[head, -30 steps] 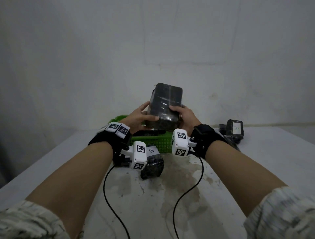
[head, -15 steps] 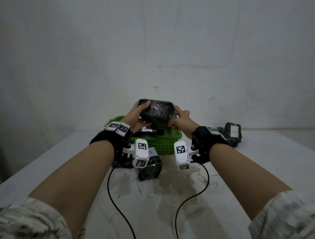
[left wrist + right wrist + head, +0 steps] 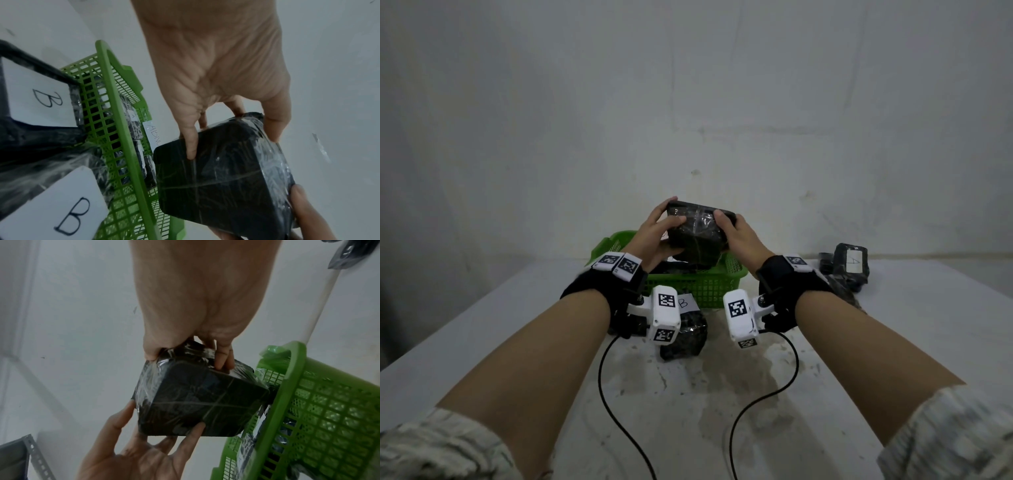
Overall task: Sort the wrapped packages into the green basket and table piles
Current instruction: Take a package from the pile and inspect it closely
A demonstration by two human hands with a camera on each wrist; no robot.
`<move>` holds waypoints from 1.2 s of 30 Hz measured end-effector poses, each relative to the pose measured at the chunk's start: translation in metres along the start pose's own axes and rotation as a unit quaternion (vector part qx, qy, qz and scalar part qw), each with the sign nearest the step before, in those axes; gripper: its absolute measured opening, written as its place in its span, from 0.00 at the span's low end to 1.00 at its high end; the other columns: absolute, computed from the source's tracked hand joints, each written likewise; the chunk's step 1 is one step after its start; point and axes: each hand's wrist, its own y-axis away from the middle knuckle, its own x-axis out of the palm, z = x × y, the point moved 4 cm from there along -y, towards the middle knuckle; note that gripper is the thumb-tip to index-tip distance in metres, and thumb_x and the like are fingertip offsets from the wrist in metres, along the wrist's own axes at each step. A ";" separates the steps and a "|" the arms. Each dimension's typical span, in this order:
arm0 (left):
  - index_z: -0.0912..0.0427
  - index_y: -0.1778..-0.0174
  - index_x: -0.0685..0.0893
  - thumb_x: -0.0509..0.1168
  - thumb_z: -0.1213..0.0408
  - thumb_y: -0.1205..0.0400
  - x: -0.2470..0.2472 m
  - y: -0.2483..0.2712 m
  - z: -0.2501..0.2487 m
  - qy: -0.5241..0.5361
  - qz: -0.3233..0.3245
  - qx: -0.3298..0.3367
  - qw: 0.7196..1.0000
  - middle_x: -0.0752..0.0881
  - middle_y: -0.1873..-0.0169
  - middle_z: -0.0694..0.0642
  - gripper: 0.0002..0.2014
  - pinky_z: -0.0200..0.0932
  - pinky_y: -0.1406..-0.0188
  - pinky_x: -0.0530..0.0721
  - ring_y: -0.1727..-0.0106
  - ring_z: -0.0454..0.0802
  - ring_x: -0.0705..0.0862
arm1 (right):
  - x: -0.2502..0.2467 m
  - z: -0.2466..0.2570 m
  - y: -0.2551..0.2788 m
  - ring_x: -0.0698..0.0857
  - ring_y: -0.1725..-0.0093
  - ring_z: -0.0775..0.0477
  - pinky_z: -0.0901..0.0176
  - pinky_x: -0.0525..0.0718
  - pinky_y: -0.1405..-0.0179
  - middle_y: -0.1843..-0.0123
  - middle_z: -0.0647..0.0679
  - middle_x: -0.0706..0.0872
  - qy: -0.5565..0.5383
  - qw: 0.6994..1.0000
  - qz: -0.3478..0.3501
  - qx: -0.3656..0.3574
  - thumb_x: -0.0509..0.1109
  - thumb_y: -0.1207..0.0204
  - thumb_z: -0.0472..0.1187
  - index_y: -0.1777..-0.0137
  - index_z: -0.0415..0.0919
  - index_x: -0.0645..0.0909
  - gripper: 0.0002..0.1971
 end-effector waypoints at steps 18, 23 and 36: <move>0.55 0.31 0.75 0.58 0.71 0.17 -0.013 -0.001 -0.009 0.042 -0.012 0.025 0.999 0.78 0.40 0.59 0.18 0.49 0.51 0.88 0.42 0.56 0.80 | 0.007 -0.001 0.002 0.82 0.48 0.47 0.61 0.82 0.52 0.46 0.47 0.80 -0.191 0.981 0.042 0.007 0.62 0.17 0.49 0.42 0.35 0.77 0.16; 0.61 0.29 0.74 0.61 0.72 0.19 -0.019 0.001 -0.008 0.048 -0.050 0.014 0.998 0.81 0.39 0.62 0.20 0.45 0.58 0.87 0.45 0.57 0.83 | 0.007 -0.001 0.003 0.81 0.43 0.43 0.62 0.83 0.48 0.36 0.37 0.79 -0.191 0.982 0.006 -0.010 0.67 0.22 0.28 0.51 0.33 0.83 0.04; 0.56 0.31 0.78 0.59 0.64 0.23 -0.053 0.048 -0.011 -0.011 0.010 -0.094 0.995 0.84 0.44 0.56 0.23 0.44 0.55 0.83 0.53 0.52 0.84 | 0.019 -0.002 0.026 0.84 0.58 0.44 0.59 0.86 0.78 0.47 0.44 0.80 -0.187 0.970 0.039 0.153 0.71 0.22 0.36 0.32 0.37 0.67 0.22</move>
